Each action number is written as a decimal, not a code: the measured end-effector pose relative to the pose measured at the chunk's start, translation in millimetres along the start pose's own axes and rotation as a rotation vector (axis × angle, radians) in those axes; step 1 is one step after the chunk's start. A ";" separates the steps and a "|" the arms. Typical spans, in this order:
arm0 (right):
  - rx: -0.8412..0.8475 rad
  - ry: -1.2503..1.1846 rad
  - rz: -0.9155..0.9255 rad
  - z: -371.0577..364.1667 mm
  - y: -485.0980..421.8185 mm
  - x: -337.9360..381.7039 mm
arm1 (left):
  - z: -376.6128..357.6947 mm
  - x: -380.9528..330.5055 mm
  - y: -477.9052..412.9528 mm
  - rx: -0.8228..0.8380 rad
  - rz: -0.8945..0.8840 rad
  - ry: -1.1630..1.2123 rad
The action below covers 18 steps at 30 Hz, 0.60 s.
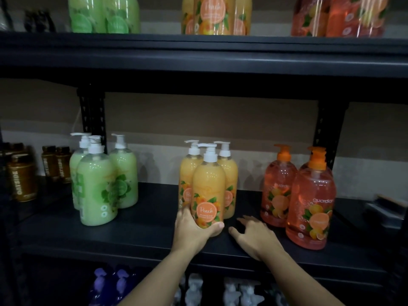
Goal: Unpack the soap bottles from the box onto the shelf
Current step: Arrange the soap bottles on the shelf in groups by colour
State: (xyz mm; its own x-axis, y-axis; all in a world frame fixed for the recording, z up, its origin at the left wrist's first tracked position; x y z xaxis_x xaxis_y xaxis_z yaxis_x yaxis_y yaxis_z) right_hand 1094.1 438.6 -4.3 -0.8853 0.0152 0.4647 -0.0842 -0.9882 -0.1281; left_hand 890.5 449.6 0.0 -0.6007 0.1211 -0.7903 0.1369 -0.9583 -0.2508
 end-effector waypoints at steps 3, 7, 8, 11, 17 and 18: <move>-0.088 -0.013 0.017 9.0 4.1 3.4 | 5.9 5.3 -1.4 0.108 0.059 0.049; -0.257 0.009 0.141 25.5 19.4 20.9 | 29.8 27.4 2.6 0.242 0.068 -0.031; -0.311 0.038 0.181 28.4 24.6 24.5 | 43.4 35.4 3.3 0.221 0.066 -0.039; -0.493 0.084 0.336 29.4 45.7 37.1 | 93.3 61.6 2.9 0.113 0.052 -0.083; -0.525 -0.028 0.637 -3.6 96.3 132.7 | 192.2 95.7 0.8 -0.173 0.119 -0.046; -0.465 -0.018 0.647 -14.7 94.4 155.5 | 210.3 96.5 0.9 -0.240 0.109 -0.055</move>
State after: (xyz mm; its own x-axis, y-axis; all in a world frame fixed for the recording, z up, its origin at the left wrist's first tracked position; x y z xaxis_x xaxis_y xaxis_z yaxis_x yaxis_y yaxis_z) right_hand 941.7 349.9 43.0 -0.8166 -0.5462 0.1864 0.2587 -0.6351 -0.7278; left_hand 667.0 406.0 41.1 -0.6135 0.0003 -0.7897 0.3815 -0.8754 -0.2967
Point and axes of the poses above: each hand's wrist, its own y-axis away from the middle knuckle, its own z-axis out of the back of the hand, x = y × z, the point moved 9 cm from there along -y, towards the middle knuckle, and after that the axes turned 8 degrees about -y, right-handed, at the moved point
